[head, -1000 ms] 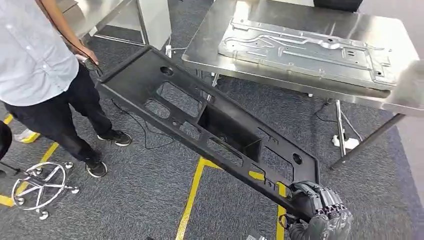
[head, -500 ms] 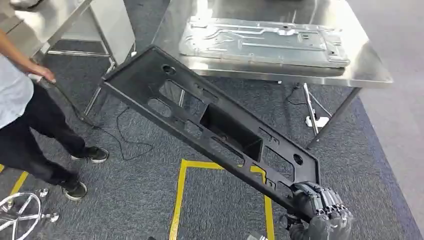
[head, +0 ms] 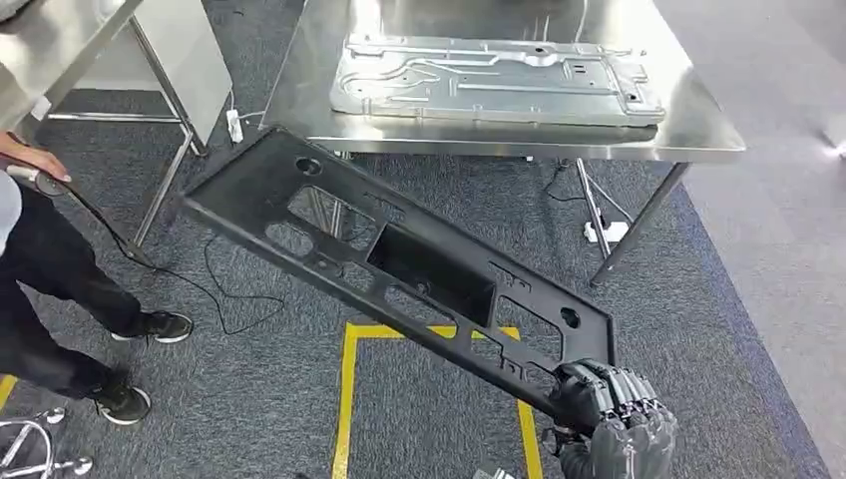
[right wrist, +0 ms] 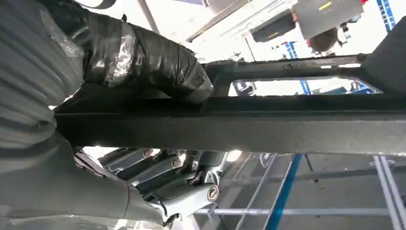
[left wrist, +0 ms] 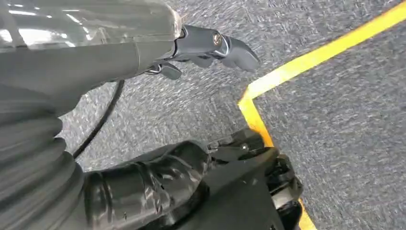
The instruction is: Take the parts from the cabinet and place them on the table.
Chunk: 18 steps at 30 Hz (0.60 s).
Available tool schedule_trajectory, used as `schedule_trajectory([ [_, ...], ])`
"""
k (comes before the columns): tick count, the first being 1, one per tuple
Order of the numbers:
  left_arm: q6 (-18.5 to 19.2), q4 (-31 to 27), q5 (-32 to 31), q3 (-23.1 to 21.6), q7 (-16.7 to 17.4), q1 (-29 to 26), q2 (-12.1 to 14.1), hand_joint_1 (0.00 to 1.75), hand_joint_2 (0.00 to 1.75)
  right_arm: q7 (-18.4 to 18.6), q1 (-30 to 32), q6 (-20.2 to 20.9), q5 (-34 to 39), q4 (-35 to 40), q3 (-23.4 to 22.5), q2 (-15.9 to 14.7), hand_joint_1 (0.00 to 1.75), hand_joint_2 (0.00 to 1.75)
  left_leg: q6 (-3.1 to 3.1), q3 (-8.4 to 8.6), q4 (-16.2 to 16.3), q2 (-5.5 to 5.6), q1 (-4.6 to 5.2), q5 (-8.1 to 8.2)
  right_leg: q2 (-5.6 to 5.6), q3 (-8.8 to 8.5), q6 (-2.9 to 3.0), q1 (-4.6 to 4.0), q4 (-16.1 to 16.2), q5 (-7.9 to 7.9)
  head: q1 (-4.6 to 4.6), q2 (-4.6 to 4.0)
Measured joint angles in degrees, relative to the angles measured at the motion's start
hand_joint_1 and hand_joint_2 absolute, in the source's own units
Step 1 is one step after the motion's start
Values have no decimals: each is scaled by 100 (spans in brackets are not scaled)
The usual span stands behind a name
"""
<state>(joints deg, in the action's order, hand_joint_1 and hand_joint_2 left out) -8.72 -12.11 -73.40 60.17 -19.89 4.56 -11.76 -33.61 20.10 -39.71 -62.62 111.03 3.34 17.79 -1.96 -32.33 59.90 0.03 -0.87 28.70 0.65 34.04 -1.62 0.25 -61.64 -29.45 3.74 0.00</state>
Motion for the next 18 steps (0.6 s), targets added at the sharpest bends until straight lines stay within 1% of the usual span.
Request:
schedule_trajectory([
  [1,-4,0,4,0,-2,4,0,0,175,99,-27,0,7,-11,37,-50,175,175,-32,-3,-1,-5,1,-3,-11,165,-32,8,-355,-223,-7,0],
  [2,-4,0,13,0,-2,6,0,0,175,155,-46,2,4,-33,109,-131,175,175,-33,-9,1,-15,9,-3,-15,379,-53,12,-803,-443,-4,0],
  [3,-2,0,15,0,-2,2,2,0,175,168,-49,2,-2,-46,147,-171,175,175,-35,-11,1,-28,15,-2,-21,599,-62,11,-1253,-617,-4,-2],
  [4,7,0,26,0,-2,-3,9,0,175,142,-48,2,-39,-70,184,-210,175,175,-43,-11,2,-40,25,3,-23,763,-60,10,-1570,-681,-4,0],
  [5,15,0,37,0,-2,-5,13,0,175,113,-48,2,-55,-81,197,-214,175,175,-46,-6,2,-44,32,5,-25,781,-47,10,-1575,-594,-7,0],
  [6,15,0,46,0,-2,-1,17,0,175,100,-52,2,-81,-90,234,-236,175,175,-46,6,1,-45,42,7,-26,653,-17,6,-1302,-373,-6,0],
  [7,18,0,46,0,-2,4,17,0,175,72,-52,2,-100,-90,264,-258,175,175,-49,21,0,-43,49,12,-26,431,25,-4,-856,-112,-5,0],
  [8,20,0,46,0,-2,11,17,0,175,41,-55,2,-125,-90,286,-269,175,175,-45,39,-2,-39,58,17,-30,143,90,-31,-279,156,-4,0],
  [9,29,0,44,0,-2,8,11,0,175,26,-71,0,-153,-90,297,-278,175,175,-47,41,-13,-40,47,19,-53,-23,161,-73,106,175,-4,0],
  [10,48,0,39,0,-2,13,7,0,175,41,-81,0,-190,-92,319,-300,175,175,-19,23,2,-38,87,27,-75,-61,188,-91,187,153,-11,0],
  [12,79,0,33,0,-2,14,7,0,175,179,-87,0,-291,-109,378,-365,175,175,43,28,-44,-55,50,8,-56,-47,204,-117,195,163,-2,0],
  [13,99,0,33,-2,-2,20,7,0,175,232,-87,0,-304,-127,402,-389,175,175,75,53,-79,-60,56,-6,-43,-59,226,-117,233,179,-7,0],
  [14,101,0,33,0,0,25,9,0,175,262,-88,0,-289,-140,417,-404,175,175,115,83,-94,-61,94,9,-38,-117,254,-44,351,235,-13,0],
  [15,101,0,35,0,-2,25,13,0,175,266,-93,0,-269,-155,424,-415,175,175,133,60,6,-40,69,83,-57,-167,253,-37,423,265,-9,0],
  [16,109,0,41,0,0,27,13,0,175,260,-106,2,-223,-168,433,-422,175,175,159,-56,243,-35,65,252,-61,-177,283,-25,441,277,-24,0],
  [17,131,0,48,0,0,27,15,0,175,240,-115,2,-154,-172,459,-428,175,175,183,-270,687,-33,56,489,-63,-170,294,-24,440,274,-26,0],
  [18,138,0,50,0,0,22,17,0,175,238,-116,2,-89,-181,472,-433,175,175,209,-490,1142,-33,46,693,-65,-171,299,-27,438,271,-26,0],
])
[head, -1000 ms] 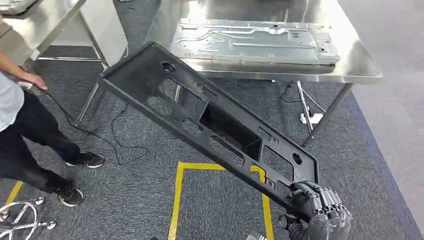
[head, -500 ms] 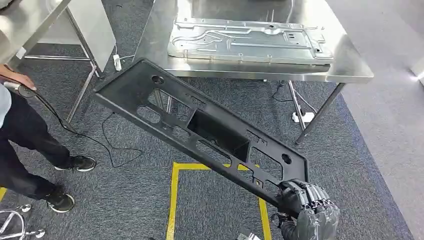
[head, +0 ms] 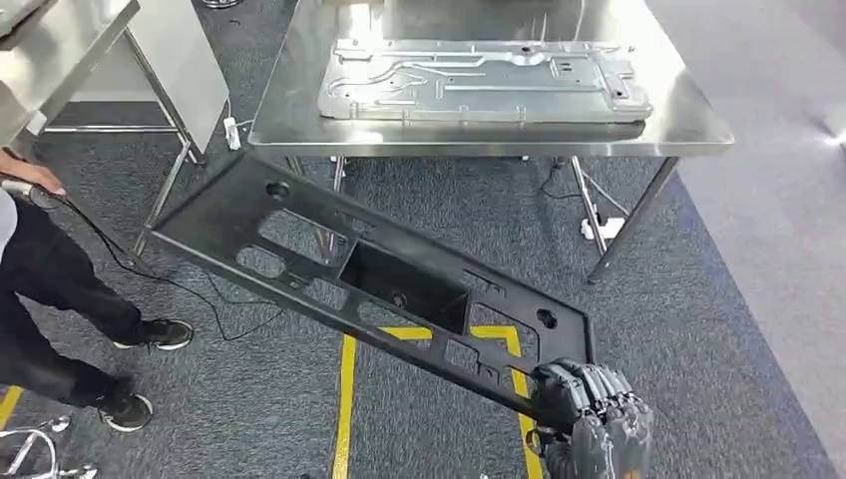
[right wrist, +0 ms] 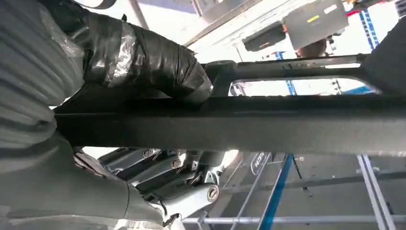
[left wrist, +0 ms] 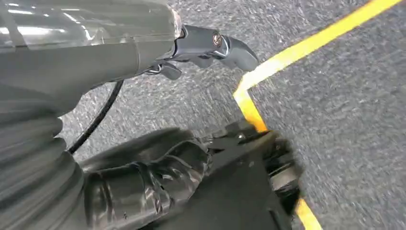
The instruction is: Take the parts from the cabinet and place them on the table.
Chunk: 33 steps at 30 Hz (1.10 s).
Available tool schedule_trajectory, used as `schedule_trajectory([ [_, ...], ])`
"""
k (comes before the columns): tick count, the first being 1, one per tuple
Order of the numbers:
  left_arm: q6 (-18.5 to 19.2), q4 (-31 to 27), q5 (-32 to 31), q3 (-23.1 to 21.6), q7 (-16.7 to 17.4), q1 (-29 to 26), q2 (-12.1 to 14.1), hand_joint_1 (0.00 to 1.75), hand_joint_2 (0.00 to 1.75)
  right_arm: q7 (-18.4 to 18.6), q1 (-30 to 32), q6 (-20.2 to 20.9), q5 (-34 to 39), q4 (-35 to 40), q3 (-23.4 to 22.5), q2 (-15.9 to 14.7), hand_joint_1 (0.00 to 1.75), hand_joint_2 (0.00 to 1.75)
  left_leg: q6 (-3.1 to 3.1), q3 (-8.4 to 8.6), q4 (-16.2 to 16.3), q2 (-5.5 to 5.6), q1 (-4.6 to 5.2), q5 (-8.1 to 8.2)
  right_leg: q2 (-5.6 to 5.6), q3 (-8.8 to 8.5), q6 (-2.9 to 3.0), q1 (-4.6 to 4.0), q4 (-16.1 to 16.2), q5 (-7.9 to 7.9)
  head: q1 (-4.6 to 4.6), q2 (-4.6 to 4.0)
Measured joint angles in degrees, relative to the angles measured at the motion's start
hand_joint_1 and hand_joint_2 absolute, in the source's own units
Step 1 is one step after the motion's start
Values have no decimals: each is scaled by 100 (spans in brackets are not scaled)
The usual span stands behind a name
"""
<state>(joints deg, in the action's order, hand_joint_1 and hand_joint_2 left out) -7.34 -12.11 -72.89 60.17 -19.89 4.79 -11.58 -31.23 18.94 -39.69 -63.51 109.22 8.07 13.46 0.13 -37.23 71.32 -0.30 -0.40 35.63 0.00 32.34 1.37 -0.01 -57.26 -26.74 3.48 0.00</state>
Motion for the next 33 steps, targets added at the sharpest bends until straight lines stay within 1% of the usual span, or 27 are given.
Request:
schedule_trajectory([
  [1,0,0,2,0,0,-9,4,0,175,0,-3,-2,33,-7,7,-4,175,175,23,-174,345,-1,-7,101,1,1,3,-3,-3,-2,2,0],
  [2,0,0,2,0,0,-24,7,0,175,0,-2,0,44,-15,11,-13,175,175,41,-231,443,-4,-17,42,7,-2,2,-1,-10,-5,0,0],
  [3,-2,0,2,0,0,-33,9,0,175,2,-2,-2,54,-26,17,-22,175,175,53,-160,267,-4,-28,-137,18,-7,0,2,-18,-11,0,0],
  [5,-2,0,2,2,0,-29,22,0,175,2,-1,0,76,-35,39,-31,175,175,56,259,-635,-4,-41,-655,41,-12,-39,14,-66,-42,-2,0],
  [6,-2,0,4,2,0,-25,26,0,175,0,-1,0,87,-33,48,-33,175,175,35,475,-1101,3,-41,-812,42,1,-67,15,-114,-69,0,0],
  [7,-2,0,4,2,-2,-13,26,0,175,-7,-5,0,113,-33,50,-33,175,175,-11,510,-1219,10,-5,-723,46,38,-118,-29,-183,-108,0,0],
  [8,-2,0,4,2,-2,-9,26,0,175,-11,-4,-2,120,-33,50,-33,175,175,-67,503,-1204,13,-15,-739,45,49,-138,-18,-182,-105,11,0],
  [10,-2,0,4,2,0,-20,35,0,175,-17,-5,-2,146,-33,52,-33,175,175,-127,492,-1205,14,12,-747,45,46,-188,-12,-165,-88,7,0],
  [11,-2,0,9,2,0,-22,33,0,175,-22,-4,-2,155,-31,52,-35,175,175,-172,503,-1253,11,-17,-777,47,45,-219,-18,-173,-100,4,0],
  [12,0,0,11,4,-2,-20,31,0,175,-28,1,0,170,-31,50,-35,175,175,-215,521,-1281,-2,-37,-806,37,54,-258,11,-259,-163,6,0],
  [13,4,0,13,4,-2,-13,31,0,175,-42,-6,-2,181,-28,50,-37,175,175,-240,518,-1284,-5,-42,-807,30,168,-290,17,-495,-349,17,0],
  [15,15,0,11,4,-2,-12,31,0,175,-66,-2,-2,199,-28,50,-39,175,175,-256,509,-1283,-16,-39,-803,29,577,-345,55,-1357,-789,13,0],
  [16,15,0,11,4,-2,-17,31,0,175,-66,0,-2,205,-28,48,-42,175,175,-258,506,-1282,-24,-38,-798,29,767,-365,67,-1732,-916,15,0],
  [17,22,0,11,4,-2,-21,35,0,175,-68,1,-2,207,-33,42,-46,175,175,-258,509,-1282,-26,-39,-797,28,863,-377,83,-1903,-908,13,0],
  [18,37,0,13,4,-2,-21,33,0,175,-68,3,-2,207,-33,39,-50,175,175,-250,516,-1281,-25,-40,-791,26,816,-383,98,-1780,-757,17,0],
  [19,44,0,11,4,-2,-20,33,0,175,-68,2,-2,210,-33,35,-55,175,175,-238,530,-1281,-20,-42,-782,25,643,-379,112,-1413,-509,13,0],
  [21,48,0,2,4,-2,-21,31,0,175,-96,0,-2,223,-33,37,-57,175,175,-196,570,-1281,-16,-45,-754,-4,140,-348,122,-396,-21,15,0],
  [22,46,0,0,4,-2,-20,31,0,175,-111,-8,-2,236,-33,37,-57,175,175,-167,569,-1275,-19,-15,-740,-10,51,-325,93,-214,-124,15,0],
  [25,42,0,-4,4,-2,-15,33,0,175,-127,6,-2,273,-28,31,-57,175,175,-57,582,-1310,-25,-24,-733,10,77,-227,32,-183,-119,7,0],
  [26,42,0,-4,4,-2,-10,33,0,175,-127,6,-2,277,-28,26,-57,175,175,-6,606,-1324,-32,-24,-725,18,60,-179,38,-142,-104,13,0],
  [27,41,0,-7,4,0,-7,35,0,175,-127,9,-2,282,-17,26,-52,175,175,16,595,-1280,-29,-54,-684,13,5,-124,89,-80,-74,4,0],
  [28,41,0,-7,4,-2,-8,35,0,175,-129,2,-2,284,-13,28,-50,175,175,20,522,-1089,-18,-43,-554,12,-20,-87,75,-56,-82,13,0],
  [29,42,0,-7,7,-2,-10,35,0,175,-133,-2,-2,284,-15,31,-50,175,175,22,346,-714,-16,-49,-346,2,-27,-58,69,-57,-89,-4,0],
  [30,41,0,-7,7,-2,-10,35,0,175,-135,2,-2,284,-15,31,-50,175,175,32,84,-204,-16,-48,-110,1,-36,-37,51,-60,-102,-2,0],
  [31,42,0,-9,7,0,-19,35,0,175,-133,1,-2,286,-15,31,-50,175,175,38,-157,244,-16,-48,45,2,-41,-16,30,-62,-117,-2,0],
  [32,44,0,-9,7,0,-28,35,0,175,-133,3,-2,284,-17,28,-50,175,175,39,-311,492,-16,-48,60,8,-50,-1,13,-73,-130,-4,0],
  [33,50,0,-9,7,0,-37,35,0,175,-133,7,-2,284,-17,28,-50,175,175,29,-323,452,-16,-47,-66,22,-66,3,-1,-81,-148,-2,0],
])
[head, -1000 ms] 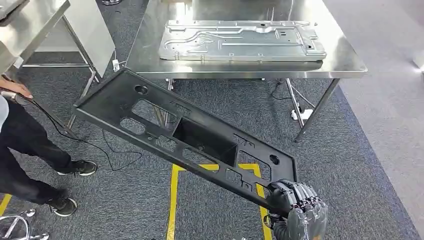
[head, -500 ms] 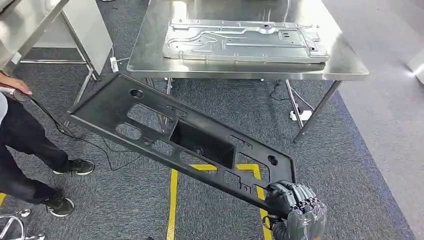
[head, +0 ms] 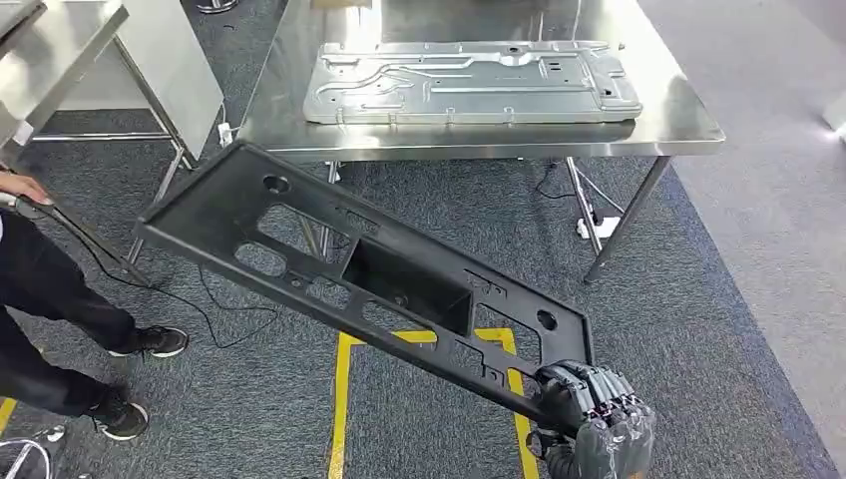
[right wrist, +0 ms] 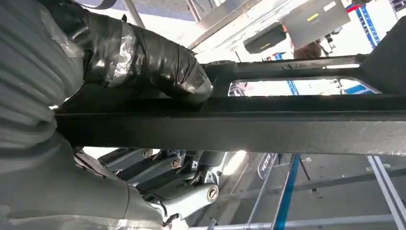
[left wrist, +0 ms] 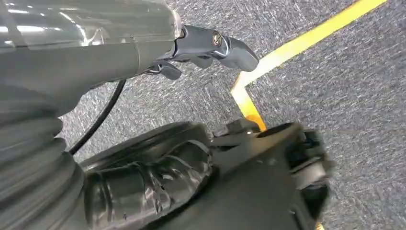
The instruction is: Take the parts from the cabinet and place them on the table.
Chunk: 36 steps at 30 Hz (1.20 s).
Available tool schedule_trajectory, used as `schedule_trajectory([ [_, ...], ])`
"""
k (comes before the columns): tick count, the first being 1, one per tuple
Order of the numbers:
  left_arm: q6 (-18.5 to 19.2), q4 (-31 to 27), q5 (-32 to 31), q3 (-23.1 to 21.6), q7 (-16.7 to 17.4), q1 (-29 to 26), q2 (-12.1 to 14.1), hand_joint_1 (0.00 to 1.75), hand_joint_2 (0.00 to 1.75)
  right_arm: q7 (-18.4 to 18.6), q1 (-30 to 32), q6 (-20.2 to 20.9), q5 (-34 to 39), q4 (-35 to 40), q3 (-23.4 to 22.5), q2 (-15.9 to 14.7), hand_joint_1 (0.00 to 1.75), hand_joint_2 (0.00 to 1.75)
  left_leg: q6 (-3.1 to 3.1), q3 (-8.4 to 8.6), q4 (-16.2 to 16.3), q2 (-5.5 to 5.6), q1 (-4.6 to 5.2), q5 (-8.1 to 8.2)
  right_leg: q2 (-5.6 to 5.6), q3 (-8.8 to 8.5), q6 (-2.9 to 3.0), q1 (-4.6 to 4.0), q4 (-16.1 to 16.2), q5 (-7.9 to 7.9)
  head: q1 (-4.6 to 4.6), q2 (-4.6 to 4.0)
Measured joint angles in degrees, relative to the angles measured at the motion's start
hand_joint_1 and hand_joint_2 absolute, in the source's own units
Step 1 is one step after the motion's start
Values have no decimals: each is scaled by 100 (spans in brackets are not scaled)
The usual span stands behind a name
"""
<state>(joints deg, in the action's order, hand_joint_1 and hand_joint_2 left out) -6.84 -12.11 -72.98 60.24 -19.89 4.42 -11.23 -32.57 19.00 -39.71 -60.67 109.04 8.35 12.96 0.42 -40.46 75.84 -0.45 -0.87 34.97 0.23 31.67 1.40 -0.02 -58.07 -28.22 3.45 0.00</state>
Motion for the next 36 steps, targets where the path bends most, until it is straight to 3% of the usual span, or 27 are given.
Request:
schedule_trajectory([
  [1,0,0,-2,0,0,1,0,0,175,0,1,0,-2,0,0,0,175,175,-19,100,-281,0,1,-233,11,-25,0,-13,-11,-24,-2,0],
  [3,0,0,-7,0,2,2,2,0,175,0,-1,0,-2,0,0,0,175,175,-95,546,-1287,8,19,-823,25,-108,-19,-31,-40,-97,0,0],
  [4,2,0,-11,0,4,-2,9,0,175,0,-2,0,-2,-2,0,0,175,175,-143,681,-1518,16,37,-786,24,-107,-42,-35,-50,-131,4,0],
  [5,2,0,-13,0,4,5,11,0,175,0,-7,0,0,0,0,0,175,175,-137,711,-1650,16,58,-763,32,-94,-85,-63,-94,-162,2,0],
  [7,2,0,-33,0,7,12,11,0,175,-2,-3,0,-4,0,0,0,175,175,-156,700,-1621,18,80,-759,22,-94,-133,-29,-58,-152,0,0],
  [8,2,0,-33,0,9,1,13,0,175,-6,-4,0,-2,0,0,0,175,175,-183,710,-1653,19,72,-766,21,-108,-155,-29,-45,-160,2,0],
  [9,2,0,-33,0,11,-1,7,0,175,-22,0,0,-2,13,-2,0,175,175,-228,768,-1735,16,2,-799,18,-120,-189,-53,-53,-203,-4,0],
  [10,2,0,-37,0,9,3,9,0,175,-33,-1,0,9,24,-2,0,175,175,-253,819,-1781,16,8,-792,4,-93,-225,-38,-204,-290,26,0],
  [11,2,0,-39,0,9,8,9,0,175,-48,-13,0,26,35,-7,0,175,175,-274,839,-1791,9,7,-786,7,78,-253,-16,-535,-467,26,0],
  [13,4,0,-44,0,11,17,7,0,175,-109,-8,0,85,48,-13,0,175,175,-289,853,-1787,6,8,-756,6,591,-304,33,-1435,-813,24,0],
  [14,4,0,-48,0,11,16,7,0,175,-138,-9,0,103,48,-20,2,175,175,-288,865,-1784,3,8,-739,5,797,-322,53,-1736,-865,31,0],
  [15,4,0,-52,0,11,11,7,0,175,-179,-9,0,92,50,-44,2,175,175,-281,888,-1782,4,6,-718,4,881,-337,76,-1792,-772,26,0],
  [16,4,0,-55,0,11,9,7,0,175,-214,-8,0,61,63,-79,11,175,175,-266,926,-1778,9,0,-689,1,811,-349,98,-1542,-509,28,0],
  [18,7,0,-57,0,11,5,4,0,175,-287,-15,0,22,105,-105,35,175,175,-222,1020,-1770,20,-16,-625,-10,404,-345,118,-600,89,28,0],
  [19,7,0,-59,0,11,3,4,0,175,-319,-22,0,-9,118,-107,39,175,175,-189,1045,-1771,19,-19,-591,-27,263,-339,122,-217,189,31,0],
  [20,7,0,-59,0,11,22,2,0,175,-363,-27,0,-59,131,-114,48,175,175,-141,1035,-1747,24,18,-562,-26,207,-318,59,-134,117,35,0],
  [23,6,0,-61,0,17,35,4,0,175,-463,-25,0,-195,166,-129,98,175,175,-52,1052,-1807,10,16,-563,6,226,-219,39,-137,78,17,0],
  [25,7,0,-85,-2,17,49,4,0,175,-466,-24,0,-308,179,-129,98,175,175,9,1065,-1689,12,-7,-458,1,129,-126,85,-51,81,20,0],
  [26,9,0,-87,-2,17,51,4,0,175,-421,-33,0,-365,181,-120,98,175,175,10,933,-1406,15,-6,-311,-10,99,-81,78,-40,62,2,-2],
  [28,15,0,-83,-2,17,48,4,0,175,-231,-36,0,-424,179,-59,81,175,175,15,409,-448,18,-6,75,-23,64,-22,45,-43,23,0,0],
  [29,17,0,-81,-2,17,38,4,0,175,-153,-41,0,-426,173,-24,57,175,175,19,185,-85,18,-6,174,-22,49,-1,25,-46,6,2,0],
  [30,17,0,-79,-2,17,24,4,0,175,-98,-43,0,-426,157,7,22,175,175,13,57,64,18,-6,140,-15,28,12,11,-51,-13,0,0],
  [31,20,0,-74,-2,17,16,4,0,175,-35,-41,0,-402,129,46,-35,175,175,-1,55,-56,18,-5,-40,3,-6,12,-6,-53,-40,0,-2],
  [33,24,0,-74,-2,17,15,4,0,175,-22,-46,0,-337,122,61,-65,175,175,-68,402,-969,22,7,-681,22,-112,2,-38,-55,-106,0,0],
  [34,24,0,-74,-2,17,15,9,0,175,-22,-51,0,-293,122,70,-74,175,175,-129,581,-1453,24,35,-920,21,-151,-8,-40,-53,-143,4,0],
  [36,24,0,-74,-2,17,32,20,0,175,-37,-73,0,-225,116,72,-85,175,175,-164,683,-1641,14,69,-805,23,-112,-79,-54,-83,-185,-2,0],
])
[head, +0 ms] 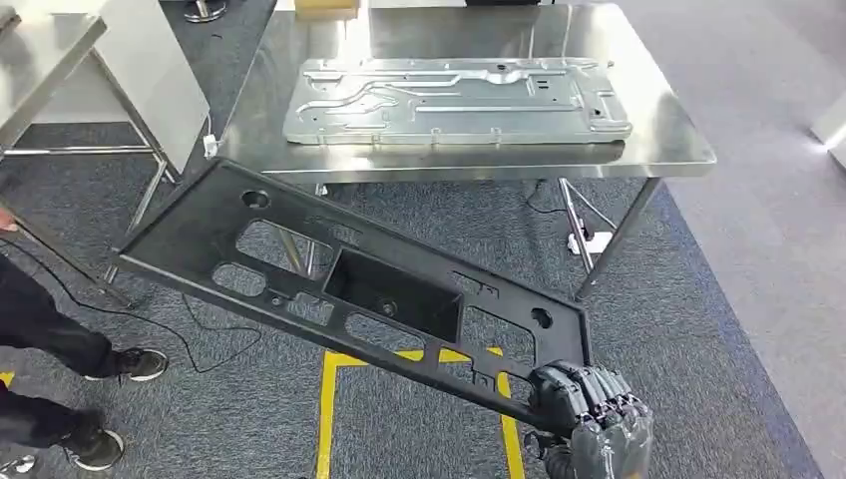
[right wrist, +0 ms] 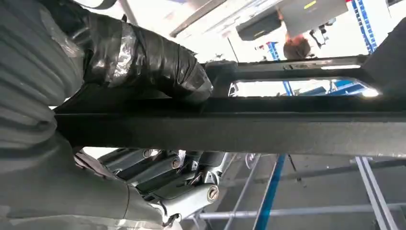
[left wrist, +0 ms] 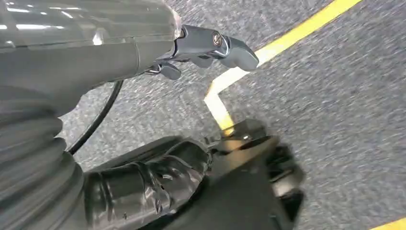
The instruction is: Take the parts from the cabinet and place them on the table.
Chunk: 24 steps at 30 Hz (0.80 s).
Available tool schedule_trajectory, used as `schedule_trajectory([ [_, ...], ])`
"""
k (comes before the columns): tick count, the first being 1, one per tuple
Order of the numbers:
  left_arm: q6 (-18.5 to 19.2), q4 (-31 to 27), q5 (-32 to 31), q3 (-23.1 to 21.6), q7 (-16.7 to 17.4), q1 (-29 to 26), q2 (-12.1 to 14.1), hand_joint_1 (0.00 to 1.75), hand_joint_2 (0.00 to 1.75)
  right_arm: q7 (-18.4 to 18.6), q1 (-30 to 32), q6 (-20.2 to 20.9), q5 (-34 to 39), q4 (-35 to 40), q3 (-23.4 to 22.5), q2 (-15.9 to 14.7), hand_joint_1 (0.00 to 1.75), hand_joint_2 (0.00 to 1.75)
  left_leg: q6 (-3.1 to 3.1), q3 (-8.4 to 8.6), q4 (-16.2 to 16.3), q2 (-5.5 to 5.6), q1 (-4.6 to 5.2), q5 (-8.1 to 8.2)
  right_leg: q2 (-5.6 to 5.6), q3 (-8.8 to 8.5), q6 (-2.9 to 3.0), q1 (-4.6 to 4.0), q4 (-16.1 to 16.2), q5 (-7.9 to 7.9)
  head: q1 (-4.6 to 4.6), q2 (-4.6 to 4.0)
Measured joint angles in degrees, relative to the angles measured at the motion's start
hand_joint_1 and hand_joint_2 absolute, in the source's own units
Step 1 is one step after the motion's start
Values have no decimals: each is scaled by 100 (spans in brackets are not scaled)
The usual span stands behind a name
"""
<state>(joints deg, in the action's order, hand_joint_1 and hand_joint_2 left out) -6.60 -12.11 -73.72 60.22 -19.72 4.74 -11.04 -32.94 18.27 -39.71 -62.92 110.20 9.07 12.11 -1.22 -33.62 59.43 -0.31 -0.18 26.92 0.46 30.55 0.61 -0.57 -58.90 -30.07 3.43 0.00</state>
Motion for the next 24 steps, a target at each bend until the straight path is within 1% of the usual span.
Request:
schedule_trajectory([
  [1,0,0,-2,0,0,8,-2,0,175,-2,-10,0,37,0,2,0,175,175,-3,-13,3,8,25,-3,-12,3,-21,18,17,2,9,0],
  [2,0,0,-2,0,0,0,0,0,175,-11,-23,0,74,0,2,-2,175,175,-20,-9,0,11,30,6,-15,-14,-51,26,45,2,0,0],
  [3,0,0,-2,0,2,-9,0,0,175,-15,-33,0,92,6,2,-4,175,175,-46,32,-73,17,-18,-10,-15,-51,-82,-11,58,-16,4,0],
  [4,0,0,-4,0,0,-29,-2,0,175,-15,-32,0,94,15,4,-9,175,175,-71,112,-149,3,-49,-31,-17,-69,-117,11,-3,-66,2,0],
  [5,0,0,-9,0,0,-24,-4,0,175,-15,-50,0,94,18,4,-15,175,175,-99,153,-184,-1,-60,-24,-21,32,-149,13,-222,-185,31,0],
  [6,0,0,-9,0,0,-12,-4,0,175,-15,-60,0,105,17,4,-24,175,175,-114,168,-185,-4,-61,-16,-21,245,-179,40,-606,-370,24,0],
  [7,9,0,-11,0,0,-6,-11,0,175,-15,-59,0,120,17,7,-28,175,175,-130,179,-183,-4,-61,3,-21,519,-209,71,-1080,-557,26,0],
  [8,9,0,-15,0,0,-7,-11,0,175,-15,-59,0,131,15,9,-33,175,175,-131,195,-182,-5,-60,28,-21,795,-238,101,-1507,-676,26,0],
  [9,9,0,-15,0,0,-9,-11,0,175,-15,-59,0,133,11,9,-46,175,175,-121,218,-179,-4,-63,49,-22,957,-264,126,-1696,-646,24,0],
  [10,9,0,-15,0,0,-14,-11,0,175,-15,-59,0,133,11,9,-61,175,175,-109,253,-178,-1,-69,78,-27,967,-286,152,-1600,-467,26,0],
  [11,9,0,-15,2,2,-17,-11,0,175,-15,-60,0,133,11,11,-74,175,175,-89,296,-171,6,-79,112,-30,858,-301,177,-1278,-189,24,0],
  [12,9,0,-17,0,2,-19,-13,0,175,-15,-66,0,131,11,17,-81,175,175,-62,346,-160,13,-95,152,-35,660,-313,195,-800,129,26,0],
  [13,9,0,-20,0,2,-19,-13,0,175,-15,-78,0,131,11,26,-83,175,175,-20,395,-139,15,-108,207,-50,436,-326,211,-256,433,28,0],
  [14,9,0,-20,0,4,-20,-11,0,175,-15,-106,2,131,2,33,-87,175,175,28,383,-128,19,-84,247,-51,370,-318,180,-154,311,33,-2],
  [15,9,0,-26,0,7,-6,-11,0,175,-15,-126,0,131,15,46,-92,175,175,73,357,-97,23,-78,271,-39,345,-252,150,-78,297,28,0],
  [17,13,0,-28,0,13,4,-9,0,175,-7,-131,2,109,13,70,-111,175,175,121,379,-148,11,-78,273,-34,365,-185,142,-97,271,18,0],
  [18,18,0,-35,0,13,11,-9,0,175,11,-140,0,109,13,81,-122,175,175,159,410,-158,6,-91,284,-25,358,-136,132,-84,263,26,0],
  [19,20,0,-37,-2,13,14,-9,0,175,22,-156,0,109,13,87,-127,175,175,196,418,-114,8,-115,343,-27,312,-76,166,-38,274,15,0],
  [20,22,0,-46,-2,11,17,-9,0,175,28,-183,0,107,17,100,-129,175,175,201,349,78,8,-110,439,-32,279,-37,158,-30,251,22,0],
  [21,28,0,-50,-4,11,16,-9,0,175,39,-218,0,98,15,116,-129,175,175,204,163,445,11,-110,614,-40,262,-1,149,-30,230,4,0],
  [22,31,0,-66,-7,9,16,-9,0,175,48,-246,2,92,15,127,-133,175,175,209,-107,939,10,-110,827,-44,241,27,131,-30,212,7,0],
  [23,37,0,-72,-7,9,10,-9,0,175,57,-263,2,89,15,131,-136,175,175,212,-368,1387,10,-109,970,-47,225,53,110,-31,192,7,0],
  [24,41,0,-74,-7,9,4,-11,0,175,65,-280,2,83,13,133,-140,175,175,209,-586,1708,10,-109,1017,-42,204,73,86,-32,173,7,0],
])
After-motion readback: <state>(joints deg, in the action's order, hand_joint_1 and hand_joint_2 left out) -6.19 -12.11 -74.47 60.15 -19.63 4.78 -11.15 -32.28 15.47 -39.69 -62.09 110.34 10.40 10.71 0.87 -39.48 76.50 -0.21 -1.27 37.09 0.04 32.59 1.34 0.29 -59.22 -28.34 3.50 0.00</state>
